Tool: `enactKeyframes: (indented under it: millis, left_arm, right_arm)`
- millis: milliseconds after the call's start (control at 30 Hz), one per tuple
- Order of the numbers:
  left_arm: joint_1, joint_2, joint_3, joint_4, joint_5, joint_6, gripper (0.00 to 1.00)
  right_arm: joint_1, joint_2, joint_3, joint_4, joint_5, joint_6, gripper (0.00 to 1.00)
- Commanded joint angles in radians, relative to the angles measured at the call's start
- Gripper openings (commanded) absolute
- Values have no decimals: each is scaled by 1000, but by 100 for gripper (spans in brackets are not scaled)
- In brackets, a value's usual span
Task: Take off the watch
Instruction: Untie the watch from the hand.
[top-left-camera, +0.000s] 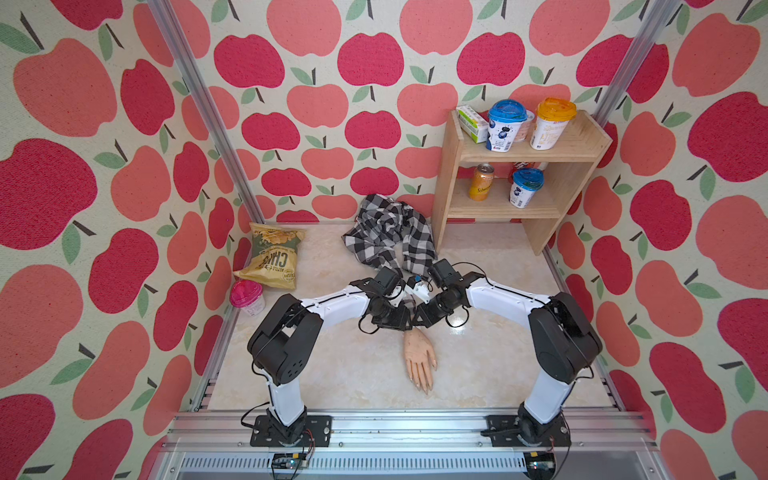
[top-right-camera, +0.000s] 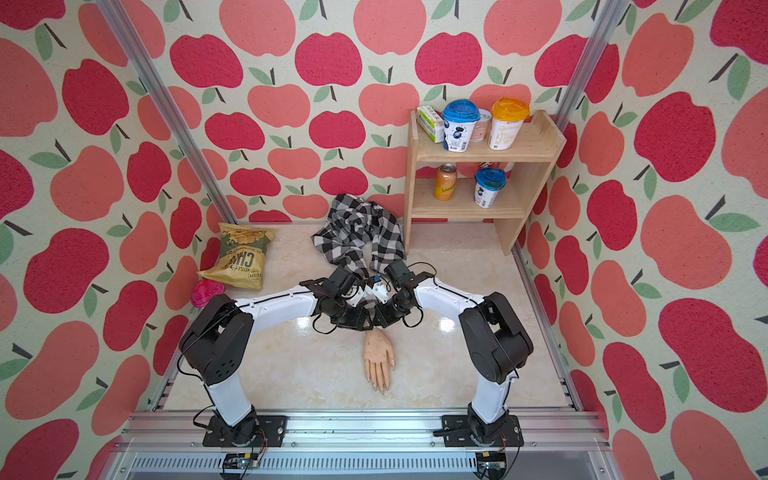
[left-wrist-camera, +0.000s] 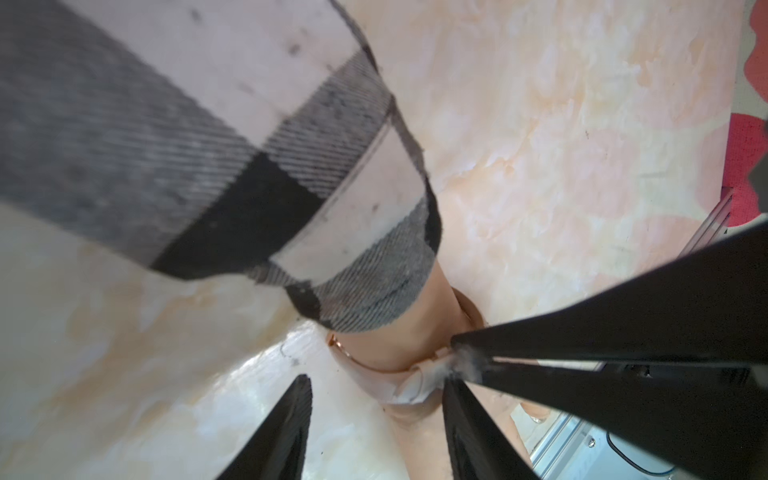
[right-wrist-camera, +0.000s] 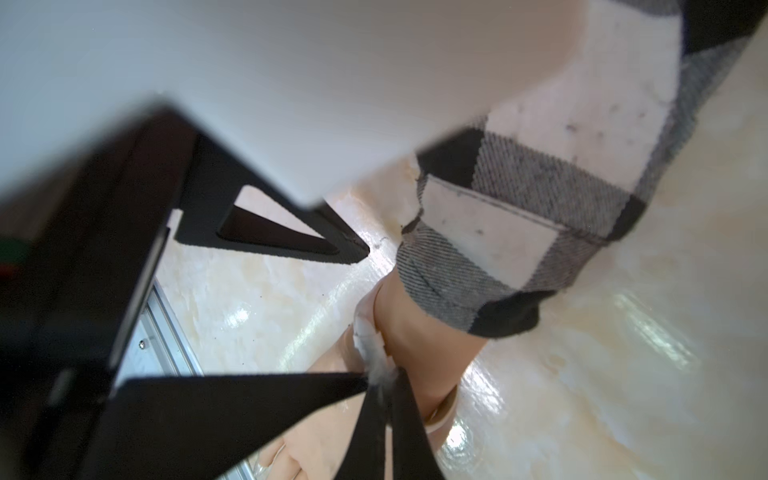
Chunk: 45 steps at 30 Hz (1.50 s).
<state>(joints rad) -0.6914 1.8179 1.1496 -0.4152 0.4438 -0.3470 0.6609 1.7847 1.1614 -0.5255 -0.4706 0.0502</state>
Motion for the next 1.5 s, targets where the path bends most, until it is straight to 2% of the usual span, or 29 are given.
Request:
enactKeyframes:
  millis: [0,133,433,700,800,900,1033,1167,1200,1233,1300,1333,1400,1467]
  left_arm:
    - [-20,30,26,-13,-49,57,54]
    - [-21,37,35,-17,-79,69,56]
    - [-23,129,171,-84,-118,192,58]
    - [-16,196,267,-110,-82,300,58]
    - [-14,208,293,-126,-81,356,58]
    - [-2,212,316,-137,-71,404,56]
    - [49,195,308,-106,15,427,55]
    - [79,215,347,-116,46,467,56]
    - [81,221,356,-114,54,471,55]
    - [80,232,374,-120,58,473,50]
    - [76,260,417,-148,62,480,25]
    - [72,272,437,-167,64,482,14]
    - [63,293,459,-186,58,489,8]
    - [57,302,463,-198,52,492,5]
  right_arm:
    - [-8,9,-21,-8,-21,20,0]
    - [-28,6,-19,-8,-50,15,0]
    - [-60,77,15,-58,-71,-2,0]
    - [-64,140,51,-111,-49,-16,2]
    - [-64,148,57,-122,-27,-17,7]
    - [-63,148,58,-127,-1,-19,8]
    - [-74,141,58,-129,15,-18,8]
    - [-76,125,65,-132,18,-12,8]
    - [-76,119,65,-135,18,-10,9]
    - [-75,110,65,-137,28,-9,10]
    - [-73,94,67,-146,52,-5,15]
    - [-71,87,70,-152,60,-4,21]
    - [-57,79,76,-163,102,-4,29]
    - [-41,78,89,-182,135,-11,28]
